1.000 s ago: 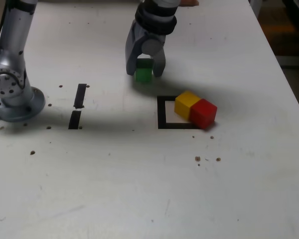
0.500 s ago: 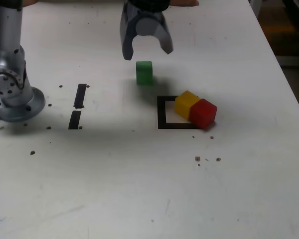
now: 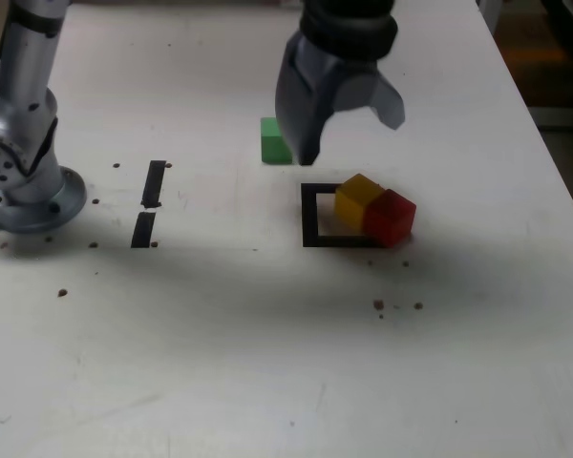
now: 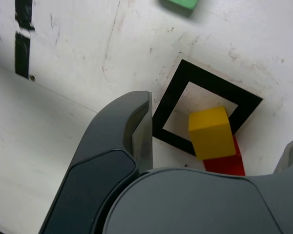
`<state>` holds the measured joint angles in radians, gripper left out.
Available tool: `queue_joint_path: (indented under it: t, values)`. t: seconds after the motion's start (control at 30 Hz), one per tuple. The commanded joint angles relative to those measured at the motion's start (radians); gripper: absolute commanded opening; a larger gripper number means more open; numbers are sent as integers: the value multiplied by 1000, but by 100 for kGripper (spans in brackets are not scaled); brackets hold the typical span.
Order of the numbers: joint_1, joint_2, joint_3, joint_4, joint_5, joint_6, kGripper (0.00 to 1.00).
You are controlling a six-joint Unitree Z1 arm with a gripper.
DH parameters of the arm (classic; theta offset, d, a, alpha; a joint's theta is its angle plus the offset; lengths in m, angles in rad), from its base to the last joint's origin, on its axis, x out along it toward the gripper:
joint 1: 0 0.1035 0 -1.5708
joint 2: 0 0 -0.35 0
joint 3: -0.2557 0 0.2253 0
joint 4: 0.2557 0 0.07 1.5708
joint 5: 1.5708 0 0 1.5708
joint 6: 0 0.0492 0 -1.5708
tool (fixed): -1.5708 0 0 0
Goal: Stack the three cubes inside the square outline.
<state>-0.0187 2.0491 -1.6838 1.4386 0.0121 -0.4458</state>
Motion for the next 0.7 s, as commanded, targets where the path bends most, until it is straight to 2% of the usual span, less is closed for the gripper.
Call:
queue_joint_path:
  t: [0.0, 0.17, 0.43, 0.67]
  values:
    - [-3, 25, -14, 3, -9, -23, 99]
    - [-3, 70, -35, 7, -41, -57, 97]
    - [4, 114, -56, -2, -82, -67, 87]
    - [24, 129, -16, -57, -100, -49, 82]
